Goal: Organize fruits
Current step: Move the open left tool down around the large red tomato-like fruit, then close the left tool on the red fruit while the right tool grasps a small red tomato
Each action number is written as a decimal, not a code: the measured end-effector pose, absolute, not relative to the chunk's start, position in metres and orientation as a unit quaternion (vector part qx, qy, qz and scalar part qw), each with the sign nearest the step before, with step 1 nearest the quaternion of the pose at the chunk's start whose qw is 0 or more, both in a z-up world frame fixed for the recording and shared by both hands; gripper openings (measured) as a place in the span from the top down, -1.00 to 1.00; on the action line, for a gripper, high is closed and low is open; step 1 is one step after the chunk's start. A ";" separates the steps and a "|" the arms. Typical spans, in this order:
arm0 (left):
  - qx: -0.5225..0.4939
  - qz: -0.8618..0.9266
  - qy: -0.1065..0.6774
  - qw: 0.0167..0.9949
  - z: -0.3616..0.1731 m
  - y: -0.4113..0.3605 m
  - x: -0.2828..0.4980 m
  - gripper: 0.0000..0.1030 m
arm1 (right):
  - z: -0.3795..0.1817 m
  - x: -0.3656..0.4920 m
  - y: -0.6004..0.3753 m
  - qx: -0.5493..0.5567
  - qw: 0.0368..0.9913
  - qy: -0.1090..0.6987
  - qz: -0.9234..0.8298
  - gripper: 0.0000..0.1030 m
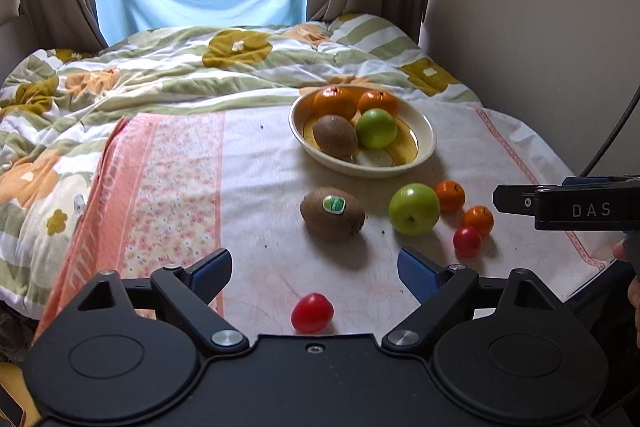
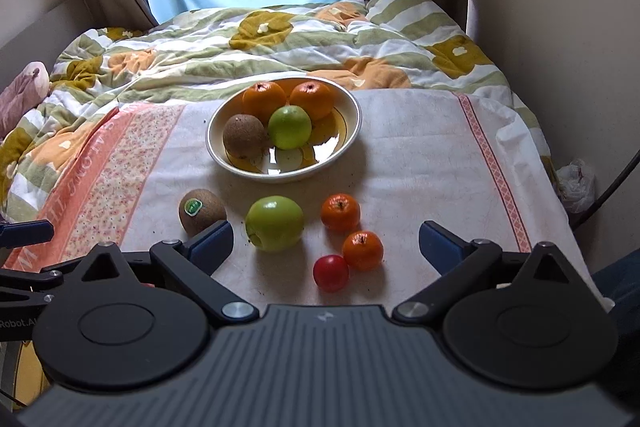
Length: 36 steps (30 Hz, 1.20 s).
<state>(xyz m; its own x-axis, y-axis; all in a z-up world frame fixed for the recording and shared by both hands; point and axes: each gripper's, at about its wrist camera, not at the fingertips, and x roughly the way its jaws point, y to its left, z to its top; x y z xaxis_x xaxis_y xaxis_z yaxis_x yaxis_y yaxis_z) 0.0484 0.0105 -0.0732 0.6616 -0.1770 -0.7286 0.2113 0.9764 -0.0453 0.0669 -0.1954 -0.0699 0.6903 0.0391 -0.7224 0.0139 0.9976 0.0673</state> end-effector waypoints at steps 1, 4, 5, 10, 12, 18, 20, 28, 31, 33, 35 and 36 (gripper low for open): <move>0.020 -0.106 0.405 0.908 -0.082 0.009 0.049 -0.75 | -0.078 0.067 -0.195 0.031 0.917 0.397 0.007 -1.00; 0.014 -0.097 0.429 0.898 -0.107 0.008 0.052 -0.66 | -0.097 0.068 -0.194 0.022 0.914 0.405 0.003 -1.00; 0.010 -0.093 0.436 0.895 -0.113 0.007 0.053 -0.59 | -0.102 0.068 -0.193 0.017 0.914 0.406 0.002 -1.00; -0.008 -0.071 0.460 0.885 -0.139 0.007 0.059 -0.47 | -0.123 0.069 -0.193 0.002 0.910 0.415 0.004 -1.00; -0.008 -0.064 0.462 0.885 -0.144 0.005 0.059 -0.45 | -0.128 0.071 -0.193 0.001 0.907 0.421 0.010 -1.00; -0.012 -0.052 0.474 0.879 -0.151 0.000 0.064 -0.16 | -0.136 0.076 -0.194 0.001 0.904 0.427 0.018 -1.00; -0.017 -0.049 0.476 0.878 -0.152 0.000 0.065 -0.14 | -0.137 0.077 -0.194 0.002 0.904 0.428 0.021 -1.00; -0.016 -0.025 0.475 0.879 -0.152 -0.002 0.070 0.21 | -0.142 0.085 -0.193 0.000 0.900 0.436 0.028 -1.00; -0.022 -0.022 0.476 0.879 -0.152 -0.001 0.072 0.24 | -0.146 0.088 -0.193 0.000 0.897 0.442 0.029 -0.93; -0.018 -0.022 0.476 0.879 -0.152 -0.002 0.072 0.24 | -0.148 0.090 -0.193 0.000 0.894 0.447 0.030 -0.74; -0.019 -0.023 0.476 0.879 -0.152 -0.002 0.071 0.24 | -0.150 0.091 -0.194 0.003 0.893 0.449 0.032 -0.72; -0.021 -0.024 0.476 0.879 -0.151 -0.002 0.071 0.24 | -0.150 0.092 -0.194 0.004 0.893 0.449 0.031 -0.69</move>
<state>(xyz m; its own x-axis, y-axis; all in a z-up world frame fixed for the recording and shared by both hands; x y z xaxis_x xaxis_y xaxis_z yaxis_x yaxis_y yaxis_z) 0.0713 -0.0022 -0.1514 0.5450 -0.0609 -0.8362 0.0218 0.9981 -0.0585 0.0918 -0.1938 -0.1502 0.5945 0.0598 -0.8019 -0.0526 0.9980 0.0355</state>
